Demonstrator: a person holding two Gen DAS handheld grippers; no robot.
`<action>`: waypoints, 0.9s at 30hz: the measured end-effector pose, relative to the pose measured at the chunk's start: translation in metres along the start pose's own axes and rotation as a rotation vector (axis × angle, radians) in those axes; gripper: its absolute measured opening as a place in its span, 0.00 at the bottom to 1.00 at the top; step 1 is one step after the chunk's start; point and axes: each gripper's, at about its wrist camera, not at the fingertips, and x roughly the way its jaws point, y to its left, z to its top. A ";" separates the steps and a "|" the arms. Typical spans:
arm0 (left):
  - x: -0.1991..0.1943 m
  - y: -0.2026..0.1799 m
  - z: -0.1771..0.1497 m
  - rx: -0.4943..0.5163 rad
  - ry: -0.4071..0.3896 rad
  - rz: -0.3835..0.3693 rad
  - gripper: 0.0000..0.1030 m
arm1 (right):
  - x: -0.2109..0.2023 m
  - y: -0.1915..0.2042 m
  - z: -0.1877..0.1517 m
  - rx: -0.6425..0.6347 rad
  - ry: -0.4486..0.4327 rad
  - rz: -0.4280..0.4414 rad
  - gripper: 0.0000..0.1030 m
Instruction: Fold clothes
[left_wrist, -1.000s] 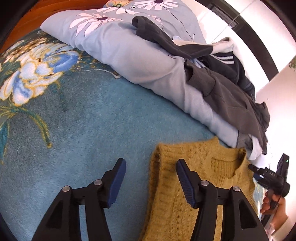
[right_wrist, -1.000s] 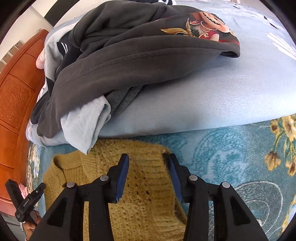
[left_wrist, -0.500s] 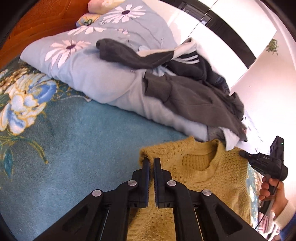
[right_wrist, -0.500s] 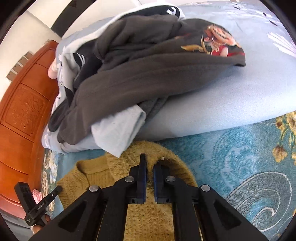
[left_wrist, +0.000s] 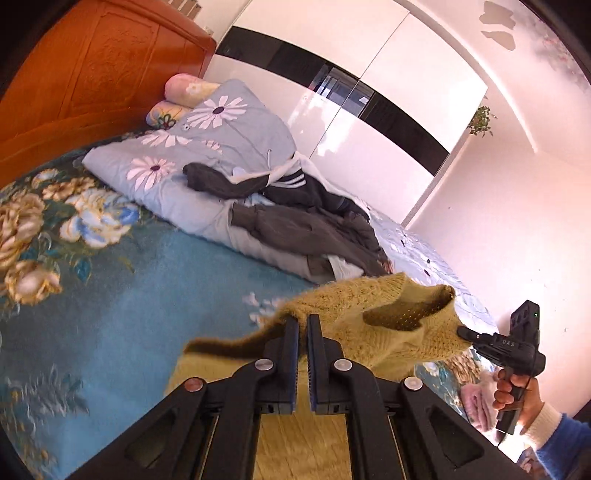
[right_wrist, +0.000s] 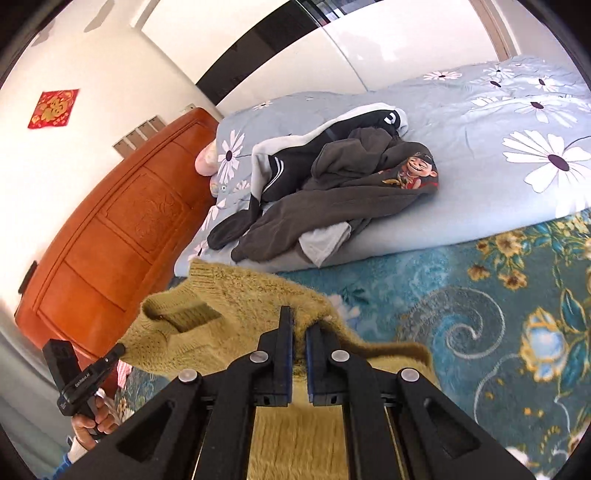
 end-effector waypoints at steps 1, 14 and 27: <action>-0.008 0.003 -0.018 -0.022 0.027 0.014 0.04 | -0.012 -0.001 -0.017 -0.006 0.015 0.001 0.05; -0.045 0.033 -0.156 -0.445 0.251 0.188 0.16 | -0.067 -0.072 -0.201 0.261 0.203 -0.093 0.07; 0.009 0.024 -0.178 -0.841 0.379 0.149 0.59 | -0.056 -0.073 -0.224 0.654 0.163 0.144 0.51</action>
